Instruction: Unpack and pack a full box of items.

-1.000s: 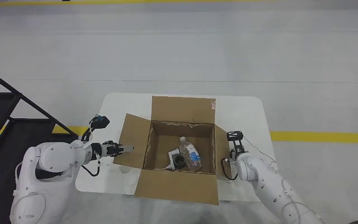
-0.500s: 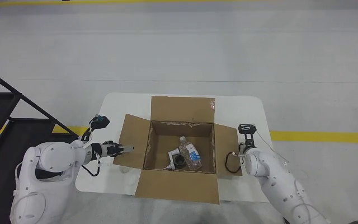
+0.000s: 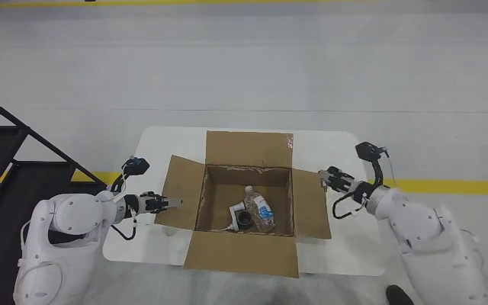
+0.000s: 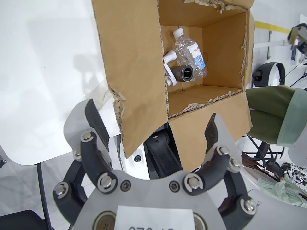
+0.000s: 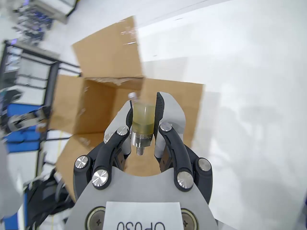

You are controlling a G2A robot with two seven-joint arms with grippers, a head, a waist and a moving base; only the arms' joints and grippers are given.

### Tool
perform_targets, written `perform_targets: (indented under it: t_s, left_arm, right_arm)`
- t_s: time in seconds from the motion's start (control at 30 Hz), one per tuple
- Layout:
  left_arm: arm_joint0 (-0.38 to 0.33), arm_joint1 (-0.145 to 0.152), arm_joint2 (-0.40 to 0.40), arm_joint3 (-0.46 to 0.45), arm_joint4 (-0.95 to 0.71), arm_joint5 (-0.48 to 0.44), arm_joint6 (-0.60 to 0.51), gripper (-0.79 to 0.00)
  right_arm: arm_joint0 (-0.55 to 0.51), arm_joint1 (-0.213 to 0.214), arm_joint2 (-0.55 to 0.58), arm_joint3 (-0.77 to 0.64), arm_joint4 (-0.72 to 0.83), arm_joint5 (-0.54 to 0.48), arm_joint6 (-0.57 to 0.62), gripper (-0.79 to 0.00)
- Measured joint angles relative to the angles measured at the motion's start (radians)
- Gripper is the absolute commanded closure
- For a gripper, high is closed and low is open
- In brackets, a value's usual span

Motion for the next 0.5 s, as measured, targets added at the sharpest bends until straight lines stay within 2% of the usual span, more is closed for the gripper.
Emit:
perform_targets:
  t_s: [0.17, 0.37, 0.5]
  left_arm:
    - [0.0, 0.0, 0.0, 0.0, 0.0, 0.0, 0.0, -0.785]
    - [0.0, 0.0, 0.0, 0.0, 0.0, 0.0, 0.0, -0.785]
    - [0.0, 0.0, 0.0, 0.0, 0.0, 0.0, 0.0, -0.785]
  right_arm:
    - [0.079, -0.008, -0.078, 0.076, 0.209, -0.123, 0.12, 0.0]
    - [0.187, -0.023, -0.203, 0.201, 0.228, -0.136, 0.141, 0.0]
    - [0.203, -0.025, -0.214, 0.231, 0.205, -0.14, 0.115, 0.0]
